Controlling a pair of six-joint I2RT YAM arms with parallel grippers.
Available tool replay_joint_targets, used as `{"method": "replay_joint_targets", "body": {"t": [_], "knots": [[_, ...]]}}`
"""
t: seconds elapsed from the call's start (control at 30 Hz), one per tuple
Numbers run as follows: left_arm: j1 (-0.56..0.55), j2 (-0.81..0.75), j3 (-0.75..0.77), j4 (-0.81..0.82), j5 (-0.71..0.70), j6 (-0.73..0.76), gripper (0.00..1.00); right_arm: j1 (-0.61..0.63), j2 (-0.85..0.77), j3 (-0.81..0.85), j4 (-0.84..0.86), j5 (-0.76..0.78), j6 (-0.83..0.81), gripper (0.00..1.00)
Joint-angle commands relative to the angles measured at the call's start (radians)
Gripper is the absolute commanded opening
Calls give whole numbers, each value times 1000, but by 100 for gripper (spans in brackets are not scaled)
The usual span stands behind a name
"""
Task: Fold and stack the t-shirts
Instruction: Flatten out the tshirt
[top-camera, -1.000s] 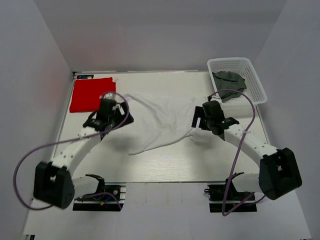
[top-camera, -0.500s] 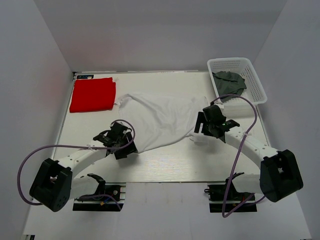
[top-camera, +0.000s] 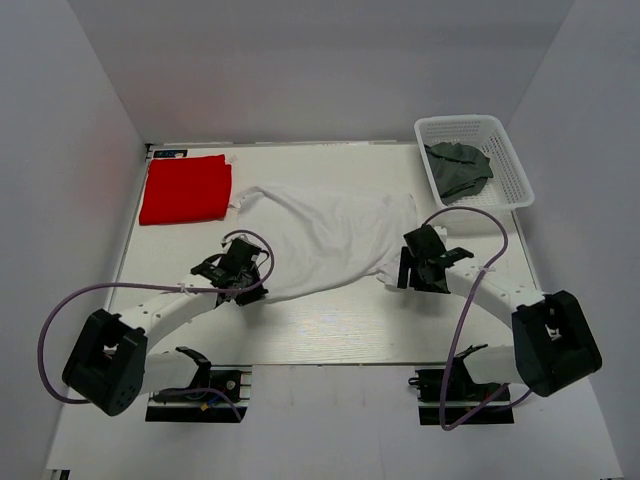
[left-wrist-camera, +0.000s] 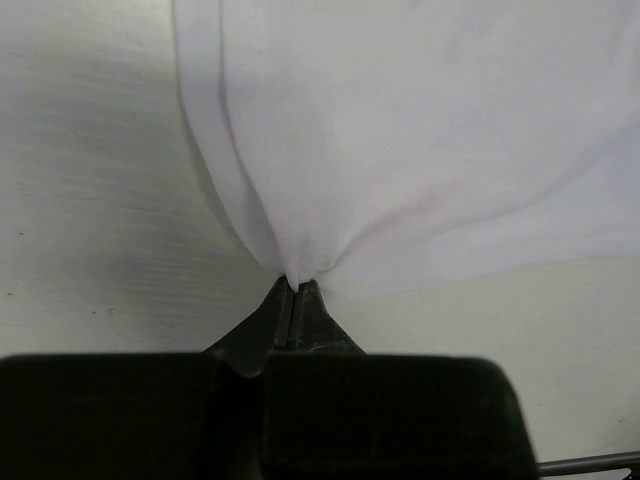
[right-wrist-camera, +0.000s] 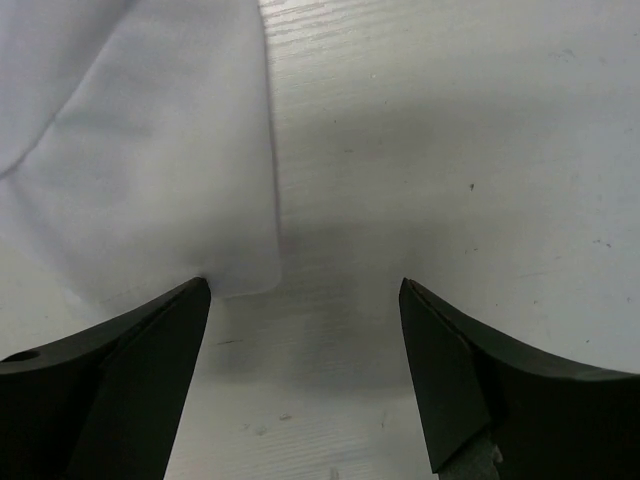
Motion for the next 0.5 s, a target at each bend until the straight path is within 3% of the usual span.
{"method": "replay_joint_targets", "body": {"t": [0.0,0.03,0.13,0.2,0.23,0.3,0.47], "knots": [[-2,-55,54,0,-38,26,0,-5,44,-2,37,14,-19,81],[-2,-55,54,0,-38,26,0,-4,66,7,43,2,-22,74],[-2,-55,63,0,-48,26,0,-4,122,26,74,-50,-26,69],[-2,-55,74,0,-57,26,0,-4,136,27,92,-62,-16,46],[-2,-55,86,0,-66,26,0,-2,148,35,89,-41,1,23],[-2,-66,95,-10,-66,26,0,-1,136,46,74,-23,12,4],[-2,-111,155,-10,-130,48,0,-2,-24,50,117,17,17,0]]}}
